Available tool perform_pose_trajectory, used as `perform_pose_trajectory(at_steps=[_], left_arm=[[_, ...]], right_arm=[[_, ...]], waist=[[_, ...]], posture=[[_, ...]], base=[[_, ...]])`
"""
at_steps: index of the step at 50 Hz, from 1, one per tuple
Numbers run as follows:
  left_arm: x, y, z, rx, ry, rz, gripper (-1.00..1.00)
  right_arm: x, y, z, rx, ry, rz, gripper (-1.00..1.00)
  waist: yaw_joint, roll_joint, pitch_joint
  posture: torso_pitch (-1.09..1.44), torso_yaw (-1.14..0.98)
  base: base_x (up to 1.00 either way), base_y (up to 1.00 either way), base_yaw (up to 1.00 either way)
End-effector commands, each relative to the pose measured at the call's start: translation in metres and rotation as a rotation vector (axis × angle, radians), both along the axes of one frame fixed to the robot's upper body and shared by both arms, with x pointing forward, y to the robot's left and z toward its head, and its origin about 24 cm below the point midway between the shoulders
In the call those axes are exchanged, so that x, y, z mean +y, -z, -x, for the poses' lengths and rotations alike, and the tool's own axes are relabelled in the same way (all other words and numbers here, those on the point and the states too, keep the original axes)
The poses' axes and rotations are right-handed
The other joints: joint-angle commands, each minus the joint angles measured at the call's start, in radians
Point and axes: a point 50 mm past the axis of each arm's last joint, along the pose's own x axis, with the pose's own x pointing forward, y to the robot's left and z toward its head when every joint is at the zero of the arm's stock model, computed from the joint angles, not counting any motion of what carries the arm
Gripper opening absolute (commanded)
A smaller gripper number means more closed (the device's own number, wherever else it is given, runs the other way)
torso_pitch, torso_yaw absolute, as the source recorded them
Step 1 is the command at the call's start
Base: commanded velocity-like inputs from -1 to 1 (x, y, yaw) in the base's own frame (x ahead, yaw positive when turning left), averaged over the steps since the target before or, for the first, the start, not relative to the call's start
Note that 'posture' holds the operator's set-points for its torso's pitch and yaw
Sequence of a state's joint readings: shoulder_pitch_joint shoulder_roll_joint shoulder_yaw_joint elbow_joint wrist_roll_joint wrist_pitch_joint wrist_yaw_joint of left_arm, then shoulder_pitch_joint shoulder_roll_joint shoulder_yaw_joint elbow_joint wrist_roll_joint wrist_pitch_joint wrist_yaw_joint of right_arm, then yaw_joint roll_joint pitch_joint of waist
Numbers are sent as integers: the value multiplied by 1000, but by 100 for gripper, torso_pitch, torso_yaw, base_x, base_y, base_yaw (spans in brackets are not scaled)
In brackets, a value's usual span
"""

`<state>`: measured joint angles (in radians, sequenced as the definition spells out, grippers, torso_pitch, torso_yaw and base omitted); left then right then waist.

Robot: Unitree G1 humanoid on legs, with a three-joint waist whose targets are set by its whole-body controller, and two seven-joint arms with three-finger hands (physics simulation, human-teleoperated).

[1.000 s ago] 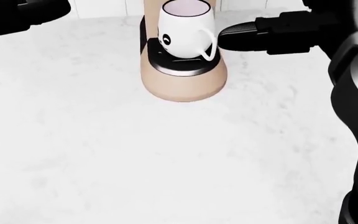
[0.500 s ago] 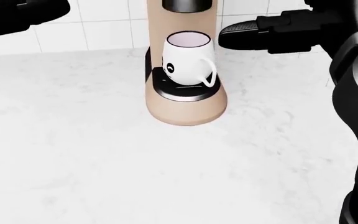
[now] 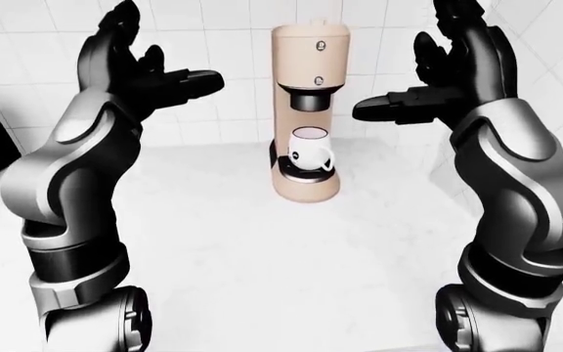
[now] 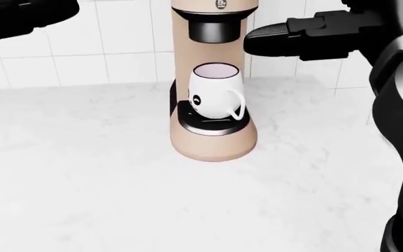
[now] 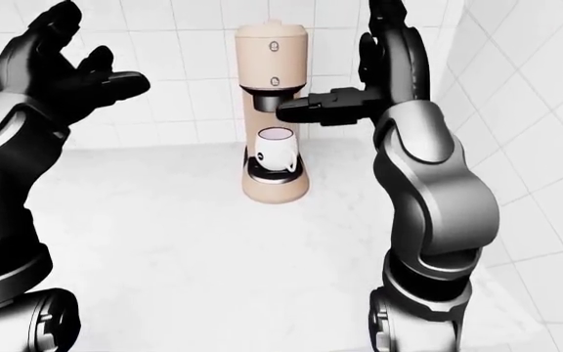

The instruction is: Press the button on the coffee machine to serve coffee.

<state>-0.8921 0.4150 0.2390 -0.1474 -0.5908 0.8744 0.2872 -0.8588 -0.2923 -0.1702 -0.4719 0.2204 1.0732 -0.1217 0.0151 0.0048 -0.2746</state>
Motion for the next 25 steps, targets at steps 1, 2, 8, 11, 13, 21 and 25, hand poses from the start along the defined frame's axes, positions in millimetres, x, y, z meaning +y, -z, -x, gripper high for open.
perform_pose_trajectory(at_steps=[1,2,8,11,13,21,25], left_arm=[[0,-17,5,-83,-1,2,100],[0,-17,4,-85,-1,3,100],[0,-18,5,-83,1,2,100],[1,-17,4,-86,-3,4,100],[1,-18,5,-88,-4,6,100],[1,-17,5,-84,-4,11,100],[1,-16,4,-87,-3,5,100]], right_arm=[[-1,-14,5,-74,3,-1,100],[-1,-14,5,-74,3,-1,100],[0,-14,5,-74,3,0,100],[0,-14,5,-73,3,-1,100],[0,-14,5,-73,3,0,100],[0,-13,5,-73,3,-1,100],[1,-13,5,-72,1,1,100]], waist=[[0,2,-14],[1,1,-18],[3,0,-33],[4,0,-42],[5,0,-46],[8,1,-52],[10,1,-62]], posture=[[-46,0],[-47,0],[-49,0],[-52,0],[-52,0],[-53,0],[-57,0]], base=[[0,0,0],[0,0,0],[0,0,0],[0,0,0],[0,0,0],[0,0,0],[0,0,0]])
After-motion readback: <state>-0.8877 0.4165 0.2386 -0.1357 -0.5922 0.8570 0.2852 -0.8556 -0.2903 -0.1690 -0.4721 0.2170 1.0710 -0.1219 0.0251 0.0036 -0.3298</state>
